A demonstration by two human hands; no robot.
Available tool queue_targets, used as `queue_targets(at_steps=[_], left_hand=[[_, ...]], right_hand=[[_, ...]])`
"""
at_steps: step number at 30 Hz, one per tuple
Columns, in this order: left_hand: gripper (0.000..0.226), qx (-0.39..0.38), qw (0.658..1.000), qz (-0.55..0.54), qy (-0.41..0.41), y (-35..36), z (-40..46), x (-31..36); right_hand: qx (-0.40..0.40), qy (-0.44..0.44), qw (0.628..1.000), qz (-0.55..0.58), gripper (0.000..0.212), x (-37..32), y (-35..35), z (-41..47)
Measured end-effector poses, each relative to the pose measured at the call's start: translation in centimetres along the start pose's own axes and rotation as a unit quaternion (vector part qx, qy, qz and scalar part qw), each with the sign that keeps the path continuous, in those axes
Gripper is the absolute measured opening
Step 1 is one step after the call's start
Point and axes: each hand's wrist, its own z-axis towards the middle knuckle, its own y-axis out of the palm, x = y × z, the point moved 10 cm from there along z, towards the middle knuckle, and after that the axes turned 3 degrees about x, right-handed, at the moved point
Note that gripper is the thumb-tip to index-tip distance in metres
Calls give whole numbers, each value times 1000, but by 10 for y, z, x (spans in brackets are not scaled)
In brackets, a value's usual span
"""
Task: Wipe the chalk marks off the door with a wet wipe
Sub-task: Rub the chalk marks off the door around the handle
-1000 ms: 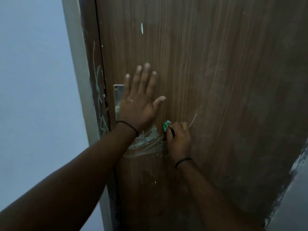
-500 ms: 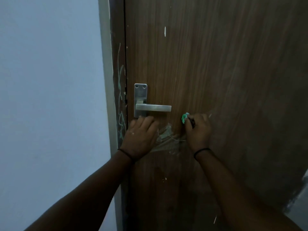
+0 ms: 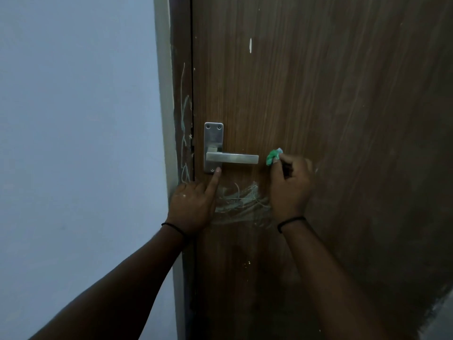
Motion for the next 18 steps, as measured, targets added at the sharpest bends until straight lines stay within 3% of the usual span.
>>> queue_targets(at_steps=[2, 5, 8, 12, 18], left_hand=[[60, 14, 1000, -14, -13, -4, -6, -7], [38, 14, 999, -36, -15, -6, -10, -4], [19, 16, 998, -53, -24, -12, -6, 2], [34, -8, 997, -65, -47, -12, -1, 3], [20, -6, 996, -52, -75, -12, 0, 2]], right_hand=[[-14, -73, 997, 9, 5, -34, 8, -7], [-115, -167, 979, -20, 6, -82, 50, -32], [-174, -172, 969, -36, 5, -95, 81, -42], [-180, -170, 967, -51, 3, -98, 95, -38], [-206, -162, 961, -83, 8, -79, 84, -26]])
